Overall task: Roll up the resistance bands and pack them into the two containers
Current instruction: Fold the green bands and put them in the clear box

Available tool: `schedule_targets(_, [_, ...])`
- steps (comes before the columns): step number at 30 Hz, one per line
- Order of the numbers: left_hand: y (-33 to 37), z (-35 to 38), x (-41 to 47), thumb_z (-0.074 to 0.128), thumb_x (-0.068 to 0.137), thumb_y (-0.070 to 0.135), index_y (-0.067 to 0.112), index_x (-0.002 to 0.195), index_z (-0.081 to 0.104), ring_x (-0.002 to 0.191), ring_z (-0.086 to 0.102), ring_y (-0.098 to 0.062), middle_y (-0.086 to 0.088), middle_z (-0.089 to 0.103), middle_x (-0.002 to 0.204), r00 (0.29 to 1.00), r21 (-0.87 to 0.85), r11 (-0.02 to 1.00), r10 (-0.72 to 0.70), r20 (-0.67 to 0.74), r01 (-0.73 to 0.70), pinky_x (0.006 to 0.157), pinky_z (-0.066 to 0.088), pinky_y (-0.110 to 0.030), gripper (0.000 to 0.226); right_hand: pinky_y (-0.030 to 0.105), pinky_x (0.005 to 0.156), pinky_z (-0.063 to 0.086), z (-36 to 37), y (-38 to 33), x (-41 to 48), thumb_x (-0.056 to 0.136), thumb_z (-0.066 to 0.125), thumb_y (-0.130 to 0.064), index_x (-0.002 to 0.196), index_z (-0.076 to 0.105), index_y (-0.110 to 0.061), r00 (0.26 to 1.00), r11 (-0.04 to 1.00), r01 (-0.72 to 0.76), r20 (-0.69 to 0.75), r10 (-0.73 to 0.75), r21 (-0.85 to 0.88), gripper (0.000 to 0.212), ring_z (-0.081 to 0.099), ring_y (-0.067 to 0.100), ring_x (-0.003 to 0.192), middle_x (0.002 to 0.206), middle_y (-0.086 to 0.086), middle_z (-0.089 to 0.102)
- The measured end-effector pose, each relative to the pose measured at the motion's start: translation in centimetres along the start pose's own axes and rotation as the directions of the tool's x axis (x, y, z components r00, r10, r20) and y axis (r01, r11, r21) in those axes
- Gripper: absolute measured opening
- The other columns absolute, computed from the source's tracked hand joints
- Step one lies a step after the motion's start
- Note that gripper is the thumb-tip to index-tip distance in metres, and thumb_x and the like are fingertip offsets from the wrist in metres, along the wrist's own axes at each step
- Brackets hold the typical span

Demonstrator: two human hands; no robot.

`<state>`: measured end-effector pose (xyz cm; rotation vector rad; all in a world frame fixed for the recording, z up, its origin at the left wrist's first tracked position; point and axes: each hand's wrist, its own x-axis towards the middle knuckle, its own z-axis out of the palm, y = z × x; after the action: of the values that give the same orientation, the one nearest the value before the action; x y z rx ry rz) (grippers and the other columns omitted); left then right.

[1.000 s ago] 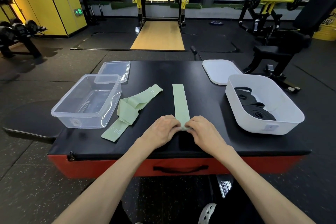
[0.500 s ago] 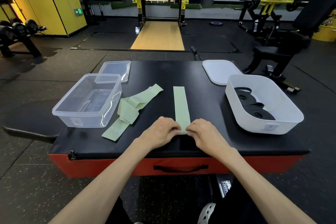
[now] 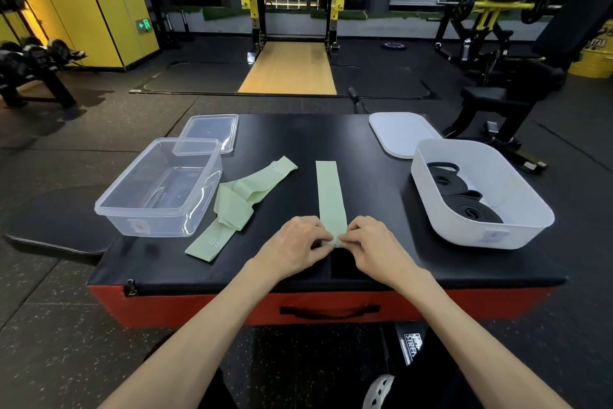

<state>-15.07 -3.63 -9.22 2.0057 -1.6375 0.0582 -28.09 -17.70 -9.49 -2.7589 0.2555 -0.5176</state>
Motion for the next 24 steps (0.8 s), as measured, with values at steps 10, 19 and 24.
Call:
schedule_targets(10, [-0.1, -0.4, 0.6, 0.056, 0.094, 0.023, 0.010, 0.100, 0.073, 0.088, 0.057, -0.019, -0.005, 0.063, 0.094, 0.995, 0.027, 1.000, -0.012, 0.103, 0.009, 0.079, 0.042, -0.026, 0.022, 0.033, 0.076, 0.048, -0.1, -0.3, -0.4, 0.087, 0.064, -0.012, 0.099, 0.068, -0.008, 0.999, 0.998, 0.034, -0.032, -0.036, -0.050, 0.013, 0.054, 0.023, 0.086, 0.092, 0.004, 0.063])
schedule_targets(19, [-0.2, -0.4, 0.5, 0.055, 0.095, 0.024, 0.012, 0.098, 0.072, 0.088, 0.055, -0.016, -0.002, 0.061, 0.093, 0.995, 0.018, 1.000, -0.017, 0.094, 0.015, 0.081, 0.044, -0.029, 0.021, 0.034, 0.068, 0.049, 0.5, -0.3, -0.2, 0.082, 0.068, -0.006, 0.083, 0.069, -0.008, 0.998, 0.998, 0.035, -0.055, -0.037, -0.043, 0.003, 0.054, 0.023, 0.078, 0.083, 0.003, 0.063])
schedule_targets(24, [-0.7, 0.0, -0.4, 0.066, 0.088, 0.023, 0.010, 0.106, 0.068, 0.091, 0.058, -0.021, -0.004, 0.066, 0.097, 0.999, 0.012, 0.999, -0.036, 0.016, 0.036, 0.085, 0.045, -0.034, 0.023, 0.035, 0.066, 0.048, 0.8, -0.1, -0.1, 0.085, 0.064, -0.009, 0.082, 0.069, -0.008, 0.999, 0.998, 0.011, -0.051, -0.014, -0.062, 0.006, 0.052, 0.023, 0.076, 0.079, 0.003, 0.063])
